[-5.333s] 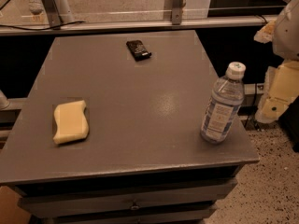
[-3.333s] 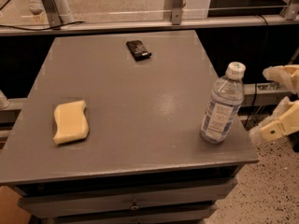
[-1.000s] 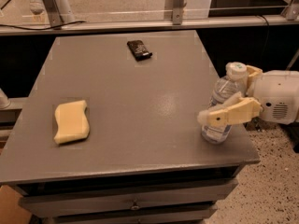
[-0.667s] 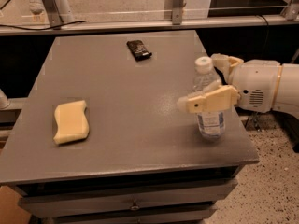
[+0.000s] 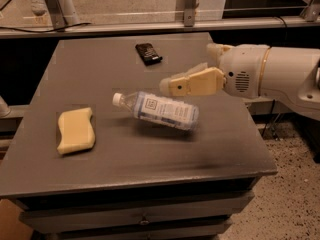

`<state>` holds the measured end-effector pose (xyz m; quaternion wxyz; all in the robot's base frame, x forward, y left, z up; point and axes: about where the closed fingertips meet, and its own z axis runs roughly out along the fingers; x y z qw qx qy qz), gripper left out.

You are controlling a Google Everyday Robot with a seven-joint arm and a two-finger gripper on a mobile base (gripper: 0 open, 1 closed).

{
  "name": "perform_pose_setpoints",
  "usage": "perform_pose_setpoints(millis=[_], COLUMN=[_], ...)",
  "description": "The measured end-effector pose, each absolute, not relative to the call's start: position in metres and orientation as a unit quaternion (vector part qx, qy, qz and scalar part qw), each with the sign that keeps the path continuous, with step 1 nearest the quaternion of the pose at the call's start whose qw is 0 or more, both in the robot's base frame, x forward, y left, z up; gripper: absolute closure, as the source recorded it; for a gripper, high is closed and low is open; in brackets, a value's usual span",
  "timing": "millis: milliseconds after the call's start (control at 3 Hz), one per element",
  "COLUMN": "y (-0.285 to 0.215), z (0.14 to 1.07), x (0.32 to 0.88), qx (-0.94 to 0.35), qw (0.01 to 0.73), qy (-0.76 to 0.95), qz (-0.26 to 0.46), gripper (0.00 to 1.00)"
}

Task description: Knock blue plastic bottle over

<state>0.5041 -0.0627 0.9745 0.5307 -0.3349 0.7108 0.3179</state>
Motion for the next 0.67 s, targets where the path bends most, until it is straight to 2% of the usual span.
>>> perform_pose_setpoints(millis=[667], y=[-0.09], z=[0.956], x=[0.497], qx=[-0.32], qw=[0.528], qy=[0.723], qz=[0.311], gripper=[0.0])
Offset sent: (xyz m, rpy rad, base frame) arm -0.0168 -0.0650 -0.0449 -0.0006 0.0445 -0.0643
